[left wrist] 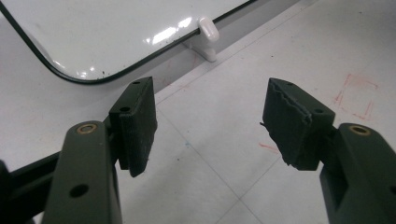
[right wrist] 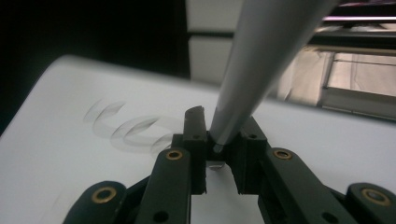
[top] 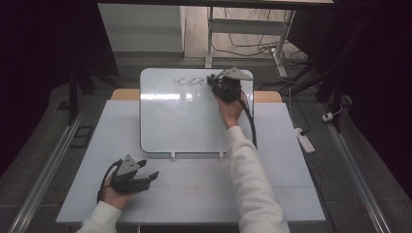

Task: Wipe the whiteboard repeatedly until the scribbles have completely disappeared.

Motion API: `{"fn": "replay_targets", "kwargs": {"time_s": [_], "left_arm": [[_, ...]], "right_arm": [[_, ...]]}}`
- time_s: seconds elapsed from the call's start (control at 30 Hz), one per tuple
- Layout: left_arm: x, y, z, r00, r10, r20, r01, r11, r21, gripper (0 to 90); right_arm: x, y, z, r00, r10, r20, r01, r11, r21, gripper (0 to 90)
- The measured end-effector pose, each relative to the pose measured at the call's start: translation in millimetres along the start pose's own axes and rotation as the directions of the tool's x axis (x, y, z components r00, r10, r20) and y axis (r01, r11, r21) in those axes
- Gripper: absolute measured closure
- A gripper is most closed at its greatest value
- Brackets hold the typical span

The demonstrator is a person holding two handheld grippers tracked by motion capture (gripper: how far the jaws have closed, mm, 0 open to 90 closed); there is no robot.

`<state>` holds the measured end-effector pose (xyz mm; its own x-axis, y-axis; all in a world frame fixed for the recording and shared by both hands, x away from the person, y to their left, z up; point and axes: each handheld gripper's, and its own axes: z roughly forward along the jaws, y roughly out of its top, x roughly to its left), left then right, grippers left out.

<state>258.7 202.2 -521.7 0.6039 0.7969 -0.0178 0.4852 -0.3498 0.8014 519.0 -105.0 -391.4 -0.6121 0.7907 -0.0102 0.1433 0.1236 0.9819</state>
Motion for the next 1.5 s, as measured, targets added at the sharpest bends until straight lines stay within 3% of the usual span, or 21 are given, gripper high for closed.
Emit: {"fn": "replay_targets", "kwargs": {"time_s": [0.03, 0.07, 0.17, 0.27, 0.33, 0.47, 0.6, 0.67, 0.77, 0.83, 0.93, 1.0, 1.03, 1.07, 1.17, 1.2, 1.27, 1.33, 1.37, 1.43, 1.5], "left_arm": [[-0.5, 0.1, 0.1, 1.0000, 0.003, 0.000, -0.003, 1.0000, 0.001, 35.5], [-0.7, 0.1, 0.3, 1.0000, 0.002, 0.003, -0.002, 1.0000, 0.001, 35.5], [1.5, 0.4, 2.3, 1.0000, 0.000, 0.005, 0.000, 1.0000, 0.003, 35.5], [1.6, 0.7, 2.8, 0.9999, -0.008, 0.010, 0.008, 1.0000, 0.005, 35.5], [0.5, 0.7, 1.9, 1.0000, -0.004, 0.007, 0.004, 1.0000, 0.002, 35.5], [0.9, 0.5, 1.8, 1.0000, -0.004, 0.004, 0.004, 1.0000, 0.002, 35.5], [1.3, 0.7, 2.0, 1.0000, -0.003, 0.009, 0.003, 1.0000, 0.003, 35.5], [0.5, 0.5, 1.2, 1.0000, -0.003, 0.008, 0.003, 1.0000, 0.000, 35.5], [0.6, 0.2, -0.5, 1.0000, -0.004, 0.006, 0.004, 1.0000, -0.005, 35.5], [1.7, 0.3, 0.7, 1.0000, -0.005, 0.008, 0.005, 1.0000, -0.003, 35.4], [2.1, 0.7, 2.4, 0.9999, -0.006, 0.011, 0.006, 1.0000, 0.001, 35.5], [1.3, 0.7, 1.9, 1.0000, -0.002, 0.008, 0.002, 1.0000, 0.001, 35.5], [1.0, 0.6, 1.2, 1.0000, -0.001, 0.008, 0.001, 1.0000, 0.000, 35.5], [0.8, 0.4, 0.7, 1.0000, -0.002, 0.007, 0.002, 1.0000, -0.001, 35.5], [1.8, 0.2, 0.5, 1.0000, -0.005, 0.006, 0.005, 1.0000, -0.001, 35.5], [2.2, 0.1, 1.2, 1.0000, -0.007, 0.007, 0.007, 1.0000, 0.000, 35.5], [2.3, 0.3, 2.1, 0.9999, -0.009, 0.010, 0.009, 1.0000, 0.003, 35.5], [1.3, 0.3, 1.5, 1.0000, -0.004, 0.007, 0.004, 1.0000, 0.002, 35.5], [0.6, 0.2, 0.6, 1.0000, -0.002, 0.007, 0.002, 1.0000, 0.000, 35.5], [0.1, -0.2, -1.0, 1.0000, -0.002, 0.004, 0.002, 1.0000, -0.004, 35.5], [0.8, -0.5, -1.1, 1.0000, -0.004, 0.004, 0.004, 1.0000, -0.005, 35.5]], "right_arm": [[-11.7, 2.9, -3.4, 0.9970, 0.077, 0.010, -0.076, 0.996, -0.039, 77.6], [-11.7, 2.9, -3.4, 0.9970, 0.077, 0.010, -0.076, 0.996, -0.039, 77.6], [-1.5, -1.9, 2.8, 0.9995, 0.011, -0.030, -0.010, 1.000, 0.005, 77.6], [12.3, -4.4, 9.0, 0.9956, -0.041, -0.084, 0.044, 0.998, 0.039, 77.6], [10.0, -2.8, 9.5, 0.9955, -0.040, -0.085, 0.044, 0.998, 0.042, 77.6], [-0.6, 2.5, 8.5, 0.9986, 0.031, -0.044, -0.030, 0.999, 0.013, 77.6], [20.2, -5.1, 11.7, 0.9936, -0.045, -0.103, 0.051, 0.997, 0.058, 77.6], [16.9, -3.1, 12.1, 0.9944, -0.044, -0.096, 0.049, 0.997, 0.054, 77.6], [2.4, 3.4, 9.3, 0.9999, -0.003, -0.010, 0.003, 1.000, 0.010, 77.6], [1.6, 3.0, 9.1, 0.9997, 0.023, -0.008, -0.023, 1.000, -0.001, 77.6], [18.7, -2.6, 14.5, 0.9955, -0.045, -0.083, 0.048, 0.998, 0.032, 77.6], [23.9, -2.0, 17.1, 0.9926, -0.089, -0.082, 0.093, 0.995, 0.041, 77.6], [15.9, 1.7, 16.6, 0.9973, -0.052, -0.052, 0.053, 0.999, 0.013, 77.6], [15.9, 1.7, 16.6, 0.9973, -0.052, -0.052, 0.053, 0.999, 0.013, 77.6], [6.4, 3.0, 14.7, 0.9995, 0.031, -0.006, -0.031, 0.999, -0.022, 77.6], [10.6, 1.5, 15.4, 0.9997, 0.021, -0.008, -0.021, 1.000, -0.017, 77.7], [24.1, -2.4, 19.5, 0.9965, -0.031, -0.078, 0.031, 0.999, 0.011, 77.6], [29.7, -2.7, 21.4, 0.9936, -0.076, -0.084, 0.078, 0.997, 0.023, 77.7], [25.6, -1.6, 21.5, 0.9943, -0.065, -0.084, 0.067, 0.998, 0.016, 77.6], [12.2, 1.9, 17.8, 0.9997, -0.014, -0.022, 0.013, 1.000, -0.016, 77.6], [-2.8, 4.4, 12.4, 0.9988, 0.045, 0.021, -0.044, 0.998, -0.049, 77.6]]}}
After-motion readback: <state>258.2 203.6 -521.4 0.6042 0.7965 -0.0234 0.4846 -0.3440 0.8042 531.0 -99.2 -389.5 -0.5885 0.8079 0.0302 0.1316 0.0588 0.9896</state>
